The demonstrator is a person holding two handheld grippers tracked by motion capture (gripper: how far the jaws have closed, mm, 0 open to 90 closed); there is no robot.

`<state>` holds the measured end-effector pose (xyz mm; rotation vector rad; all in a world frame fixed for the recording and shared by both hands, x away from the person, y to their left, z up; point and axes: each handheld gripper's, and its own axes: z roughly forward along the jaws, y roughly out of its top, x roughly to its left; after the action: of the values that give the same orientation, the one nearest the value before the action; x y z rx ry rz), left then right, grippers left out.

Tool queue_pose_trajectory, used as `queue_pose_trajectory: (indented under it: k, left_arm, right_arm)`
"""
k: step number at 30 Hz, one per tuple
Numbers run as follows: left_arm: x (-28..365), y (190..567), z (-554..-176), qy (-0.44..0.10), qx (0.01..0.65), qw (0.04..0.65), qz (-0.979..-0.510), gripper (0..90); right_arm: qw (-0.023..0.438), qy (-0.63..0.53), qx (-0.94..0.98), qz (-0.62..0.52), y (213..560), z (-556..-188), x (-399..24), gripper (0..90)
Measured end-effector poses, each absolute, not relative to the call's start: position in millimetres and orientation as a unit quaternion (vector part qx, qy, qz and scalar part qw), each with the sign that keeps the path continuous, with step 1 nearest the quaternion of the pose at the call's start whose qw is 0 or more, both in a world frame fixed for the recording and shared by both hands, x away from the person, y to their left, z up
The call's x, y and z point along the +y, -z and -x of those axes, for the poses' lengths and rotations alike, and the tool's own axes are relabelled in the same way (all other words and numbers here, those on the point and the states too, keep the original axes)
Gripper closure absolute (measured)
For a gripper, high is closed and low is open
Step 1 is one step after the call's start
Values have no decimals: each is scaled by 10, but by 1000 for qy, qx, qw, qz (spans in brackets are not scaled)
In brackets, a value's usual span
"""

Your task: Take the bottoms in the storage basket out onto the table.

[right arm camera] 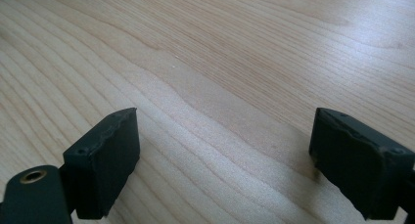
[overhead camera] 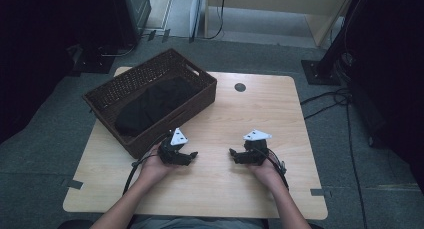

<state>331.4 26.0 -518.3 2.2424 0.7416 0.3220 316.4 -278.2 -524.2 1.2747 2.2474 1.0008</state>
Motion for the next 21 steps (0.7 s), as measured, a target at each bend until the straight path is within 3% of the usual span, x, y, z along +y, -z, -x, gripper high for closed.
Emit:
queue_pose_trajectory:
  k: [17,21]
  left_arm:
    - [251,5185,-3319,-130,304,365,-871,226]
    - [247,5188,-3325,-132,308,361,-870,168]
  right_arm:
    - [184,-354,797,-452,5241,-3163,-2782,113]
    - [184,-354,797,-452,5241,-3163,-2782,113]
